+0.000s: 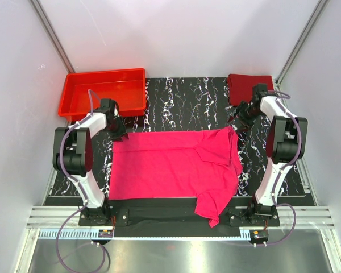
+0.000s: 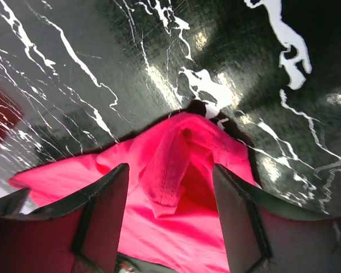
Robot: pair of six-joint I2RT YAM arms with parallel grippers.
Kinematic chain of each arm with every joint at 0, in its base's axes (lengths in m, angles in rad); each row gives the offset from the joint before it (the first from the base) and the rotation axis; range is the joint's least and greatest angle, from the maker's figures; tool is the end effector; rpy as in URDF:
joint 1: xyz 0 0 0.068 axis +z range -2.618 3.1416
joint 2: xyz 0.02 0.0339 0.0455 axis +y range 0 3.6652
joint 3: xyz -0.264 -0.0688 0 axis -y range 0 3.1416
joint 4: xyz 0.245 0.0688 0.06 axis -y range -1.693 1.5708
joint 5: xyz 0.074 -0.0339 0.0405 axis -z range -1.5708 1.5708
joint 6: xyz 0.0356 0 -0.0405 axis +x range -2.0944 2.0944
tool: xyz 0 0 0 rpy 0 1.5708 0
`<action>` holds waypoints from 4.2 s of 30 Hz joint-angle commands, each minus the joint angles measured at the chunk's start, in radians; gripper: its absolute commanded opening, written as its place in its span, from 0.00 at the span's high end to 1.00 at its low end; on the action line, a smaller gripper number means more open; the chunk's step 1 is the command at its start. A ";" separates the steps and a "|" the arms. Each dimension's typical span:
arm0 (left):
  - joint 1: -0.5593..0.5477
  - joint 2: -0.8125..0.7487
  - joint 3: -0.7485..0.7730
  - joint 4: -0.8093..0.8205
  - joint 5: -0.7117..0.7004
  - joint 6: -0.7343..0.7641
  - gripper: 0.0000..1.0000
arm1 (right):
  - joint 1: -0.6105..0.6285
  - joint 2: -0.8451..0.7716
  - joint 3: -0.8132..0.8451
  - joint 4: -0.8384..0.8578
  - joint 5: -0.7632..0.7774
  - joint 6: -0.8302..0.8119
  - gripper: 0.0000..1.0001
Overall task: Fold and stack the t-shirts
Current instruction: Fold the tshirt
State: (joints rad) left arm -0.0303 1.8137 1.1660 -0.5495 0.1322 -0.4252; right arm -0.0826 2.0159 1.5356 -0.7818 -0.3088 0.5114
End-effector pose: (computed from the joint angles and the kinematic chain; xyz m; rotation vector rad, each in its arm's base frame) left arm 0.3547 -0.0154 0.1680 -0.5135 2.7447 -0.2992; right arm 0.4109 -0.0232 0.1890 0.7706 2.7545 0.5295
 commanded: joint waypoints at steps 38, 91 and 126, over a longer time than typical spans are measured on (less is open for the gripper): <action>0.087 0.101 0.034 -0.069 -0.111 -0.070 0.67 | -0.023 0.072 -0.085 0.584 -0.213 0.056 1.00; -0.648 0.147 0.041 0.643 0.334 -0.431 0.53 | 0.018 -0.384 -0.608 0.277 -0.240 -0.037 0.58; -0.692 0.289 0.164 0.562 0.326 -0.550 0.70 | 0.020 -0.341 -0.631 0.279 -0.191 -0.030 0.61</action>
State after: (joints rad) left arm -0.7189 2.1132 1.2957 0.0082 0.4446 -0.9764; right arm -0.0719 1.6901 0.9108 -0.5121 -0.5148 0.4759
